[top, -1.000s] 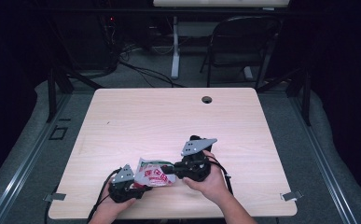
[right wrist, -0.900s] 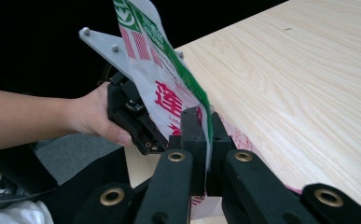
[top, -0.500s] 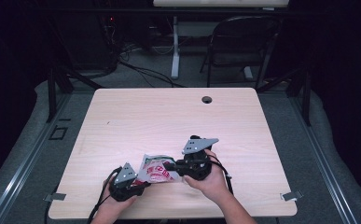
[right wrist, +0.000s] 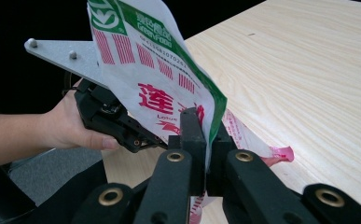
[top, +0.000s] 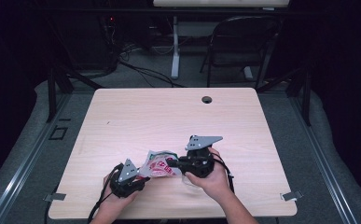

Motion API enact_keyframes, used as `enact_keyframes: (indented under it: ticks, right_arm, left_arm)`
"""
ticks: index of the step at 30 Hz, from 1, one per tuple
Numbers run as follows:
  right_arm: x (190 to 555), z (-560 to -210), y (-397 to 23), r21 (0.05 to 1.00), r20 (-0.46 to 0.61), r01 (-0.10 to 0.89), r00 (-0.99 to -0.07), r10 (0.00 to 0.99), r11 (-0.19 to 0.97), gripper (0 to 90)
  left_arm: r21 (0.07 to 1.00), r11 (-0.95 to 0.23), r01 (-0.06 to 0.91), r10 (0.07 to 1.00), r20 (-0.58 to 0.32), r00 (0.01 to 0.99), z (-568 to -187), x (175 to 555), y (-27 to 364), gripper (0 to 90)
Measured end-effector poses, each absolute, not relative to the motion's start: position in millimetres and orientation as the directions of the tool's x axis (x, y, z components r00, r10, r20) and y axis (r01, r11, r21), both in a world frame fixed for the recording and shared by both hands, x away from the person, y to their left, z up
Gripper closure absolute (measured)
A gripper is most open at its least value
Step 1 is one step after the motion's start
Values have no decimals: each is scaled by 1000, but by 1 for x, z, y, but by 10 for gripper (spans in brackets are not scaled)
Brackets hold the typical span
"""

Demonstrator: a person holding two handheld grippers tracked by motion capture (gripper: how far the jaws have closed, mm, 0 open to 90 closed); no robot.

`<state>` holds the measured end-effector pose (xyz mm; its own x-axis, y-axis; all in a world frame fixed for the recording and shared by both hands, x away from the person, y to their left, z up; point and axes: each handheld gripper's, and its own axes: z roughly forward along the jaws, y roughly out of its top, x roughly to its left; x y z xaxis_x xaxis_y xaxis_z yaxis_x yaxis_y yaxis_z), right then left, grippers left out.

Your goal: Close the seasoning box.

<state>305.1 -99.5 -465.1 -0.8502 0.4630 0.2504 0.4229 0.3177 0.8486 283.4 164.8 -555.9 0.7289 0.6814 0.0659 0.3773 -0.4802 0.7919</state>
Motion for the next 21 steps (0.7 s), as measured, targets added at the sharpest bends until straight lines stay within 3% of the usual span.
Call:
enact_keyframes:
  ticks: [21]
  right_arm:
    - [309,-466,-111,858,229,420,-828,511,296,900]
  left_arm:
    - [778,-558,288,705,261,659,-548,288,148,641]
